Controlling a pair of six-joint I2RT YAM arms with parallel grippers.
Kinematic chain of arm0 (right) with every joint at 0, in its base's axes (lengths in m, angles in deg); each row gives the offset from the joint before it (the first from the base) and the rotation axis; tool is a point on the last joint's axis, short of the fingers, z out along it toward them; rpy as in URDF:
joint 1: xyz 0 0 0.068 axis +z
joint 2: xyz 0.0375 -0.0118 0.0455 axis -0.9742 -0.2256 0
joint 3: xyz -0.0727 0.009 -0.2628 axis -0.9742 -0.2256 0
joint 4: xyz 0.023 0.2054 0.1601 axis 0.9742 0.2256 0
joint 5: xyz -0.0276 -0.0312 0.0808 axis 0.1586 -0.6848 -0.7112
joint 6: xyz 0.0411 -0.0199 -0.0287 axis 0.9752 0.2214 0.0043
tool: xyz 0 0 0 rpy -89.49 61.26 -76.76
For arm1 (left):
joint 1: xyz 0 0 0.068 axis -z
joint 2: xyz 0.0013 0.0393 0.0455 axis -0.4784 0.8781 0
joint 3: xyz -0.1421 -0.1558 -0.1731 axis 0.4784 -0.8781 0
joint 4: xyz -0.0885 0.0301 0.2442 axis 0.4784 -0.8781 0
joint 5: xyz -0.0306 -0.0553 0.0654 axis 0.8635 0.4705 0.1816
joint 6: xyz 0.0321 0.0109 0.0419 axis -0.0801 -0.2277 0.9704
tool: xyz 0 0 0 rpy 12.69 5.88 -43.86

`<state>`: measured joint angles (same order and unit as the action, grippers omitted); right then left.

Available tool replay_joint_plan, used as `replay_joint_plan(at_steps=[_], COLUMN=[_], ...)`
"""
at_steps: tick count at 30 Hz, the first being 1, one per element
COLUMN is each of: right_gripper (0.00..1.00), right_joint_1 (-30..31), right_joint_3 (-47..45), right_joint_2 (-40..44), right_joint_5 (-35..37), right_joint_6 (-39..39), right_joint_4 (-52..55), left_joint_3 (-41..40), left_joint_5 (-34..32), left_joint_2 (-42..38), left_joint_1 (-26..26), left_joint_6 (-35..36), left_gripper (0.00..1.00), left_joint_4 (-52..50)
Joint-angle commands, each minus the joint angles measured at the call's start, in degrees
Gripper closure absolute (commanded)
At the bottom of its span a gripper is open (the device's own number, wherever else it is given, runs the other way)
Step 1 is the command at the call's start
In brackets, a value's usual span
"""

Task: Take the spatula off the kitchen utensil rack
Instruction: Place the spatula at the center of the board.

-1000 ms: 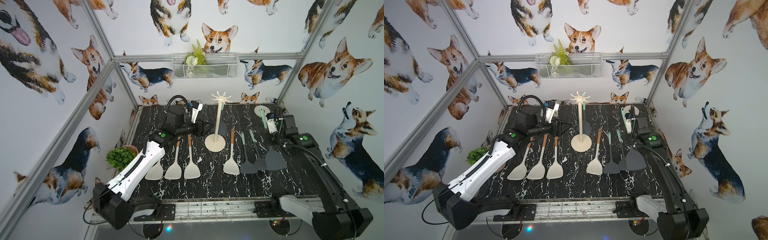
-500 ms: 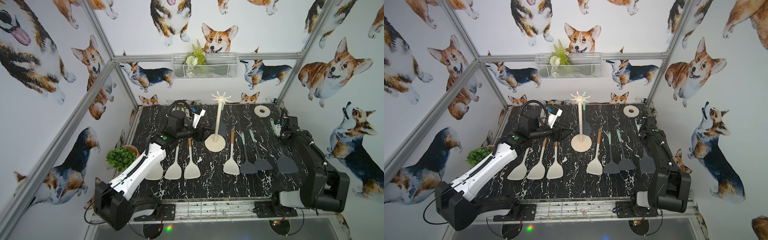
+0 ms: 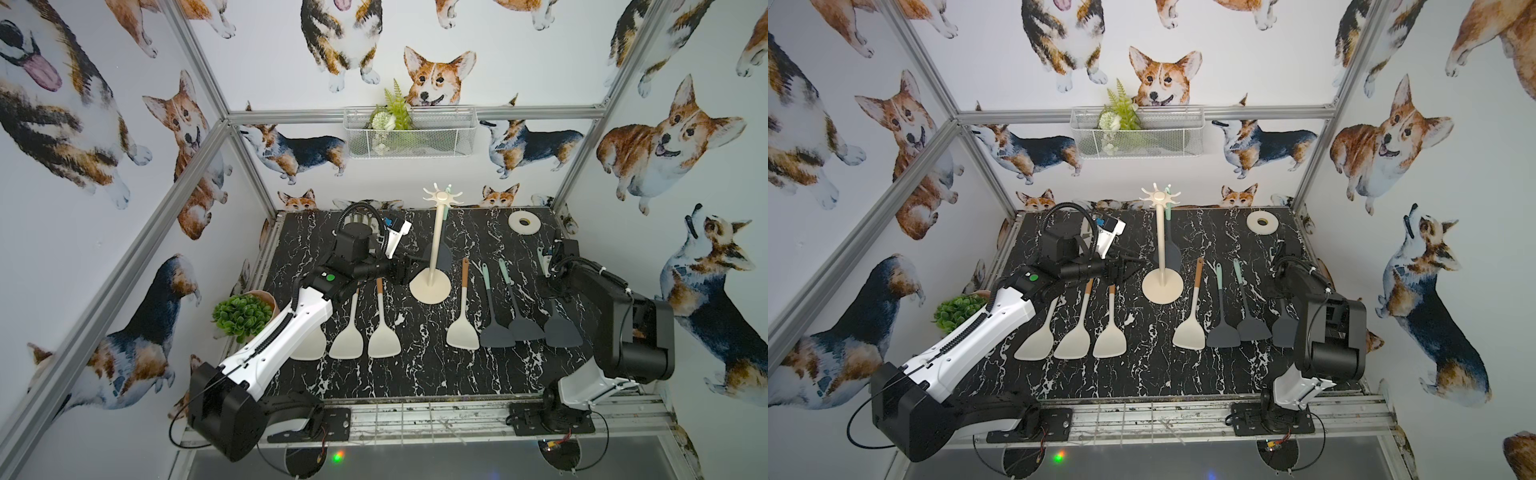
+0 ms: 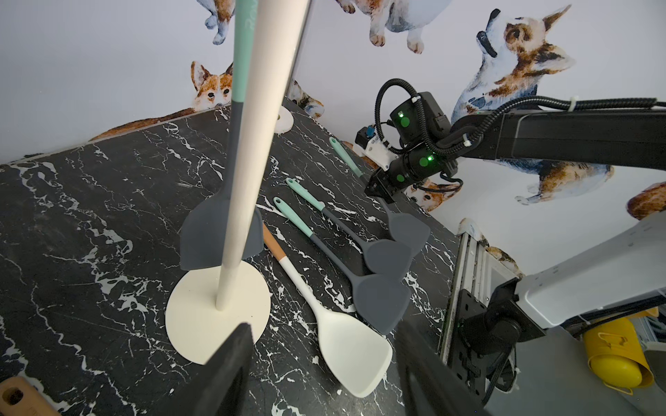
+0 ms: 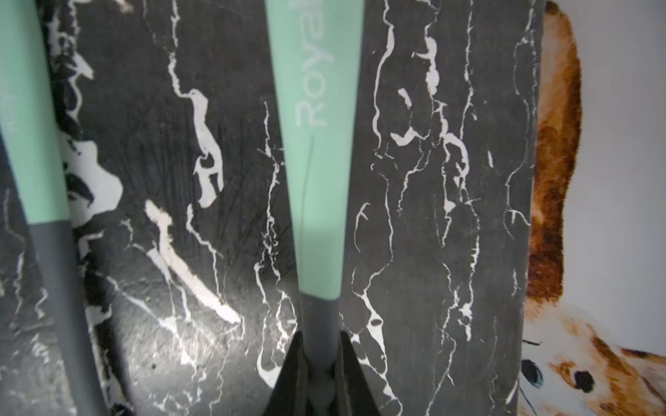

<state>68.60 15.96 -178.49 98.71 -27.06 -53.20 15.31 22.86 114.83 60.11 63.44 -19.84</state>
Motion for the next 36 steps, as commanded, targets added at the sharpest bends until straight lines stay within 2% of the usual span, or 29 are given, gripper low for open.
replay_joint_plan(at_steps=[1, 13, 15, 19, 23, 31, 36], right_gripper=[1.0, 1.0, 0.94, 0.7, 0.6, 0.56, 0.56], right_joint_1=[0.15, 2.47, 2.47, 2.45, 2.6, 3.78, 4.95], right_joint_3=[3.21, 9.82, 9.33, 8.81, 8.6, 11.32, 12.45], right_joint_2=[-3.24, -11.47, -11.65, -11.86, -10.97, -6.51, 1.38], right_joint_5=[-2.01, -1.77, -1.8, -2.2, -3.06, -2.11, -4.21], right_joint_6=[4.43, 7.14, 6.59, 5.69, 5.6, 5.59, 7.38], right_joint_4=[1.35, 6.76, 6.79, 6.82, 6.86, 10.03, 10.66], left_joint_3=[-0.23, -0.34, -0.31, -0.37, -0.55, -0.07, 2.2], left_joint_5=[0.0, 0.33, 0.27, 0.18, 0.16, 0.01, -1.78], left_joint_2=[0.46, 1.72, 1.81, 2.07, 2.47, 2.49, 1.86], left_joint_1=[-0.06, -0.41, -0.5, -0.56, -0.61, -1.09, -2.16], left_joint_6=[0.62, 0.3, 0.39, 0.55, 0.57, -0.54, -3.38], left_gripper=[0.34, 0.34, 0.34, 0.34, 0.34, 0.34, 0.34], left_joint_4=[2.11, 2.51, 2.42, 2.46, 2.53, 2.56, 1.45])
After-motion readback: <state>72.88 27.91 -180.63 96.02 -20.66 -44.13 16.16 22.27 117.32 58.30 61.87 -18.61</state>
